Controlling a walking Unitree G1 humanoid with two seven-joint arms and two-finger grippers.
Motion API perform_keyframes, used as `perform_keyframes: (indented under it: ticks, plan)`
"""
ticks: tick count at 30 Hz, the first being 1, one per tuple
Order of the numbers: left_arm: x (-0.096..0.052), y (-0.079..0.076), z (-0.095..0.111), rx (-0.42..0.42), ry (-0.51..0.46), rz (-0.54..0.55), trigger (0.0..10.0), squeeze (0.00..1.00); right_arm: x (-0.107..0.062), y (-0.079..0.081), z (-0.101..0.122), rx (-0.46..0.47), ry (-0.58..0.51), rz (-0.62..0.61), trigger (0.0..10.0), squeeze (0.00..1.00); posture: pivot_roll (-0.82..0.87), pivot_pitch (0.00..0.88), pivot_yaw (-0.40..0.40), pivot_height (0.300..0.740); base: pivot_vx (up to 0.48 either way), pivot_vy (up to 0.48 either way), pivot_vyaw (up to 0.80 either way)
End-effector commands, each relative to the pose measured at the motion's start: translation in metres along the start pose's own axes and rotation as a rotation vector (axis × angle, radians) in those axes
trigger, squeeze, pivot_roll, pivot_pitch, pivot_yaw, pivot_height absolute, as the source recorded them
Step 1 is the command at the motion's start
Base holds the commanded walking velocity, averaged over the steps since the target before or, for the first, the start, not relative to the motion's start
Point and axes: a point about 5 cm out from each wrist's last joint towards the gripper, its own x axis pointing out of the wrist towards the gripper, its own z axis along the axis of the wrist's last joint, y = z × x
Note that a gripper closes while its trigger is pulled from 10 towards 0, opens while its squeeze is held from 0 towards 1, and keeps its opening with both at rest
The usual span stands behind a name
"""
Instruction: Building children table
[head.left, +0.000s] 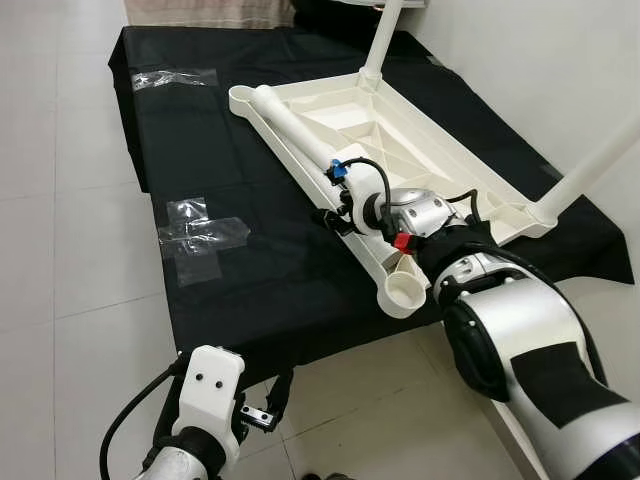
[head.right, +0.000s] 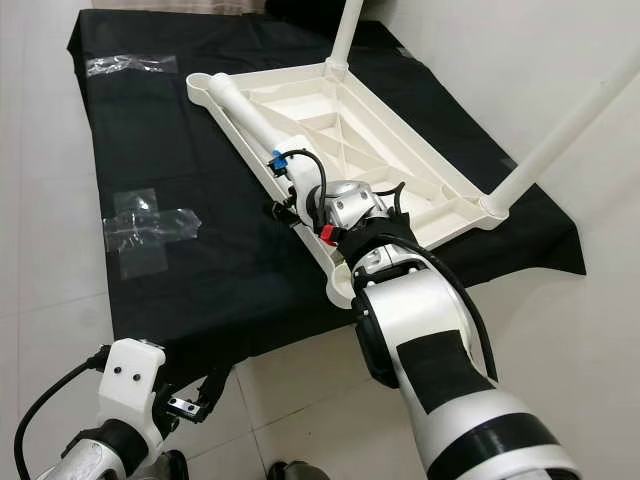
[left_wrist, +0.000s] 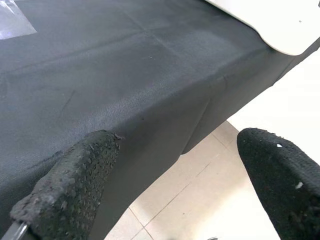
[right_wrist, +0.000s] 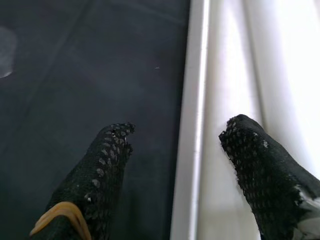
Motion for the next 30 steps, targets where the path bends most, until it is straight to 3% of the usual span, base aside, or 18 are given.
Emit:
perform_keyframes:
  ticks: [1, 12, 19, 20, 21, 30]
  plan:
    - [-0.002, -0.005, -0.001, -0.017, 0.011, -0.014, 10.0, 0.0, 0.006, 0.006, -0.032, 0.042, 0.12, 0.029, 10.0, 0.0, 0.06, 0.23, -0.221, 0.74, 0.0, 0.0, 0.0]
    - [0.0, -0.005, -0.001, -0.019, 0.01, -0.011, 10.0, 0.0, 0.006, 0.006, -0.031, 0.027, 0.125, 0.057, 10.0, 0.0, 0.06, 0.23, -0.223, 0.74, 0.0, 0.0, 0.0]
    - [0.0, -0.005, 0.0, -0.018, 0.01, -0.009, 10.0, 0.0, 0.006, 0.006, -0.046, -0.022, 0.183, 0.072, 10.0, 0.0, 0.06, 0.237, -0.226, 0.74, 0.0, 0.0, 0.0]
    - [0.0, -0.005, 0.0, -0.018, 0.01, -0.008, 10.0, 0.0, 0.006, 0.006, -0.052, -0.046, 0.212, 0.091, 6.9, 0.0, 0.06, 0.237, -0.228, 0.74, 0.0, 0.0, 0.0]
    - [0.0, -0.006, 0.0, -0.017, 0.009, -0.008, 10.0, 0.0, 0.005, 0.005, -0.056, -0.068, 0.235, 0.108, 0.0, 0.0, 0.06, 0.24, -0.23, 0.74, 0.0, 0.0, 0.0]
    - [-0.003, -0.006, 0.001, -0.013, 0.009, -0.006, 10.0, 0.0, 0.002, 0.001, -0.057, -0.092, 0.254, 0.127, 0.0, 0.0, 0.06, 0.243, -0.23, 0.74, 0.0, 0.0, 0.0]
